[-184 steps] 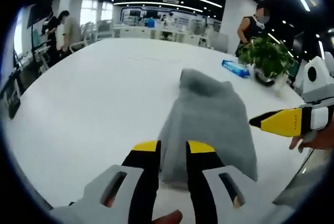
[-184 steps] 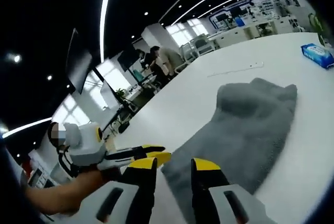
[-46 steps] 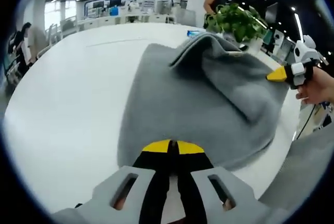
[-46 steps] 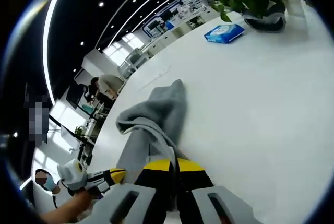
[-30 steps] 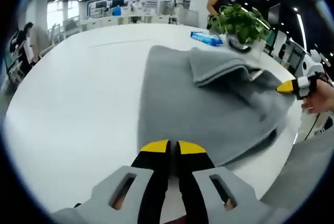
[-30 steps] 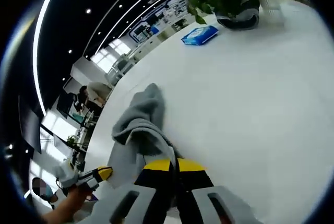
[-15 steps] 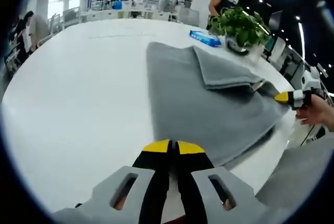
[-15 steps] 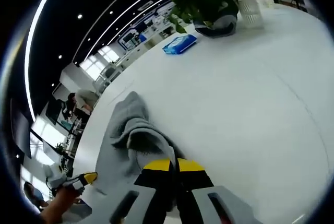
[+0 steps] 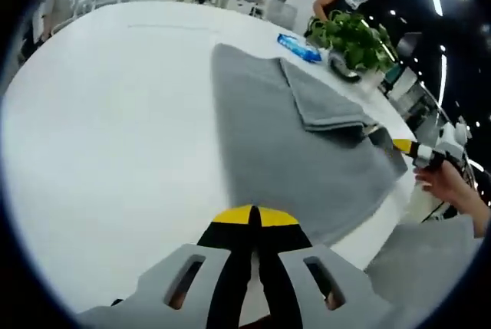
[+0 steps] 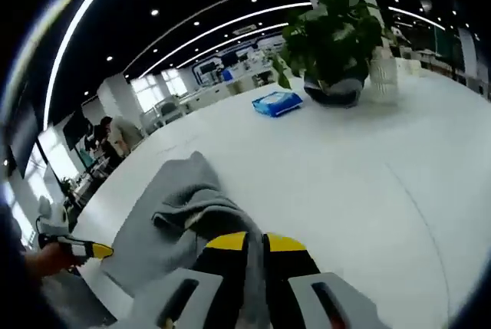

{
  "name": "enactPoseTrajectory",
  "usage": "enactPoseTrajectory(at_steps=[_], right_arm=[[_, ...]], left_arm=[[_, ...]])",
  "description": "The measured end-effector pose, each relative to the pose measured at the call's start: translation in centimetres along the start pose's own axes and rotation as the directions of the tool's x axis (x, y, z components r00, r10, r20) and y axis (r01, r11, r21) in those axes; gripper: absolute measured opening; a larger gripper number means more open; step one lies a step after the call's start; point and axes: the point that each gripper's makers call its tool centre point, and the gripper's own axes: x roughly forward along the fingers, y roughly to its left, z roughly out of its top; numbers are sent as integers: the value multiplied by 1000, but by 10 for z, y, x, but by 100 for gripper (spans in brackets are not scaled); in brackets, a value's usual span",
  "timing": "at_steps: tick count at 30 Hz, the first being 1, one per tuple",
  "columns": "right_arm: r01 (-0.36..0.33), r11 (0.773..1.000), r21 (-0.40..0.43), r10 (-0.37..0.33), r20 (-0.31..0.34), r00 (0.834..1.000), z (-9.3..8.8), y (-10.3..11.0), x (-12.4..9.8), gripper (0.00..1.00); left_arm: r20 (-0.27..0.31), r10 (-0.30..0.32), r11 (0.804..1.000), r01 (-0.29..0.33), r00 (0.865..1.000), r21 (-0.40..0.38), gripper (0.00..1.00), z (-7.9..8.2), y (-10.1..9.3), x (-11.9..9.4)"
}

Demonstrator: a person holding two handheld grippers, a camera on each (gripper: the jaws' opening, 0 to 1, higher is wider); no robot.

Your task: Open the folded towel by lifting each exposed corner and separating the folded layers until the towel lies flat within the target outline without major curled edges

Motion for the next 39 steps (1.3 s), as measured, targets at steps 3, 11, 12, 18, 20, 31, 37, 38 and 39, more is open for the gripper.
enactPoseTrajectory(at_steps=[3,11,12,18,20,31,37,38,39], right_arm=[[-93,996,-11,93,47,995,18,25,11,17],[-231,939,-256,239,2,971,19,87,40,40],[-242,933,-266,249,-7,968,16,93,45,41],[-249,867,-431,241,-74,968,-4,105,64,56],[-245,848,-470,222,-105,969,-12,104,70,56],[-207,888,-411,166,-132,977,-14,83,91,36],[-170,934,-314,152,-82,985,7,66,92,15],[-155,939,-306,139,-73,988,11,60,93,13],[-150,941,-302,136,-66,988,14,57,94,12]], left_arm=[[3,-2,1000,2,1000,-2,0,0,2,0],[12,-20,998,21,1000,-60,0,0,2,0],[13,-21,998,22,1000,-57,0,0,2,0],[19,-25,997,26,999,-66,0,0,3,1],[20,-27,997,29,999,-71,0,0,2,1],[29,-41,992,44,999,-116,0,0,4,2],[37,-46,990,51,998,-134,0,0,4,2],[38,-47,989,51,998,-136,0,0,3,2],[40,-47,989,52,998,-137,0,1,3,2]])
